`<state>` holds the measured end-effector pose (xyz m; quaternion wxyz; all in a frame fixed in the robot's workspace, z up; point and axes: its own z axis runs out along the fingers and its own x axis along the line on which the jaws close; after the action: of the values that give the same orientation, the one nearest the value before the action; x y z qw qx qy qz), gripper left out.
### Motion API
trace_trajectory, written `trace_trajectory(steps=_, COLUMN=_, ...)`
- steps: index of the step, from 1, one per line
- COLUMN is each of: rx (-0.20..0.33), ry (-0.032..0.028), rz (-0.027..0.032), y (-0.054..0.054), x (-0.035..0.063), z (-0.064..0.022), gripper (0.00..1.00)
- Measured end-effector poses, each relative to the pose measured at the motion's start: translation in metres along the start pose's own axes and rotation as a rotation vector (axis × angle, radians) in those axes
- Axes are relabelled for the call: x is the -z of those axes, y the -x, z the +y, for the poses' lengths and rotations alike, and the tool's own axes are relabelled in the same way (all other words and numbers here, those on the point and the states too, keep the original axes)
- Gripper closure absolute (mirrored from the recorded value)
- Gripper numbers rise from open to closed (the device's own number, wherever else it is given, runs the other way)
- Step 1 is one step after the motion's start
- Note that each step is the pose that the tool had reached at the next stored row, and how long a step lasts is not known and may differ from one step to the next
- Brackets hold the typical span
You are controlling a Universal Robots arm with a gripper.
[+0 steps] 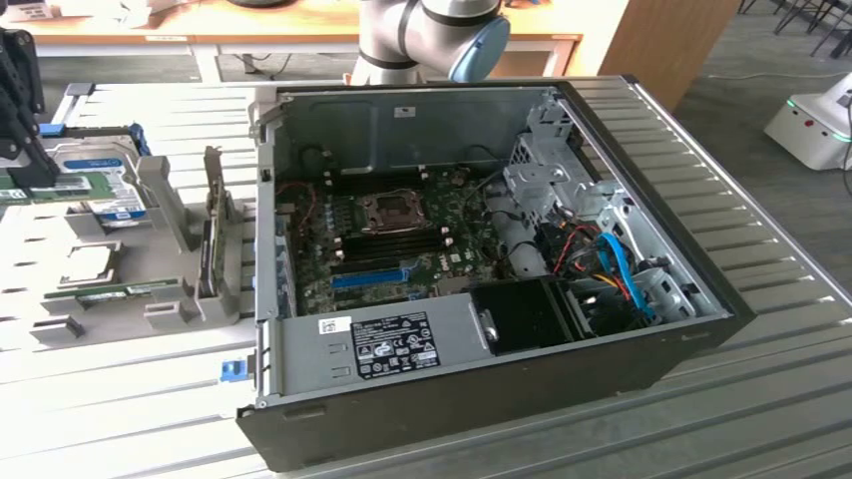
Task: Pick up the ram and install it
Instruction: 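Pick up the ram and move it above insertion slot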
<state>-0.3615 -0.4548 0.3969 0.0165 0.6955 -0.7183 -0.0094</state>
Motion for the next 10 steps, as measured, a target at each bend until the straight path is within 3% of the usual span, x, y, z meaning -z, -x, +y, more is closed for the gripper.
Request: trace_trajectory(steps=10, rx=0.0, ry=0.0001, rz=0.0001, y=0.0, x=0.0006, z=-0.0149, gripper=0.88)
